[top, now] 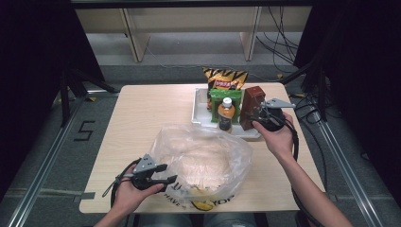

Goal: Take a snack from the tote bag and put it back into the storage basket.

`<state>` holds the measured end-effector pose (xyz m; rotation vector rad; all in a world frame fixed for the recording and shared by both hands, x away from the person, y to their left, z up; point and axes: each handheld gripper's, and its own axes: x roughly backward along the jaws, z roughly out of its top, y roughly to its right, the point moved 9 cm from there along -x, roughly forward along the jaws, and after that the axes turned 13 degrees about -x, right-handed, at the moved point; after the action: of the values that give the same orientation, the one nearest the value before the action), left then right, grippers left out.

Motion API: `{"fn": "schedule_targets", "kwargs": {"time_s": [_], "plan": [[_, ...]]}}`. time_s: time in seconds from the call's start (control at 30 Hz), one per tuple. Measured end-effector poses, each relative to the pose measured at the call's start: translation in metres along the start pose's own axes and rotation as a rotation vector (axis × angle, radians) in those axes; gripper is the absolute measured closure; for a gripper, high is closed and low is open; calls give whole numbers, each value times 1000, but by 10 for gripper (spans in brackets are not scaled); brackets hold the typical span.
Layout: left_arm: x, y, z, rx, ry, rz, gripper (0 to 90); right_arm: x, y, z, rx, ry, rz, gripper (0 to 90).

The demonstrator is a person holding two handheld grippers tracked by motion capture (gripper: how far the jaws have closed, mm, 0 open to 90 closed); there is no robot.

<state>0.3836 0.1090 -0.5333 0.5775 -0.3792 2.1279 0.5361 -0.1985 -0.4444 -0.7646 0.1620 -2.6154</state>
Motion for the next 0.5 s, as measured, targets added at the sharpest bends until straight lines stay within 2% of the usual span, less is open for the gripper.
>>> {"fn": "schedule_targets", "kwargs": {"time_s": [0.03, 0.1, 0.17, 0.2, 0.23, 0.27, 0.3, 0.37, 0.47, 0.5], "plan": [[1, -1, -1, -10, -7, 0, 392, 0, 3, 0, 10, 8, -12, 612], [0, 0, 0, 2, 2, 1, 392, 2, 5, -2, -20, -5, -28, 595], [1, -1, 0, -8, -5, -5, 392, 1, 9, -2, -12, -3, -28, 569], [1, -1, 0, -6, -4, -4, 392, 2, 10, -3, -28, -10, -33, 558], [1, -1, 0, -6, -3, -3, 392, 1, 13, -3, -16, 0, -40, 548], [1, 0, -1, 16, -8, -7, 392, 1, 13, -3, -35, 14, -46, 535], [1, 1, -1, 16, -9, -8, 392, 1, 14, -3, -30, 20, -48, 525], [1, -1, 0, -9, -3, -4, 392, 2, 16, -3, -26, 10, -47, 506], [1, -1, 0, -7, 1, 3, 392, 3, 18, -4, -36, 3, -43, 509], [0, -1, 1, -4, 10, 4, 392, 3, 20, -3, -20, 12, -52, 530]]}}
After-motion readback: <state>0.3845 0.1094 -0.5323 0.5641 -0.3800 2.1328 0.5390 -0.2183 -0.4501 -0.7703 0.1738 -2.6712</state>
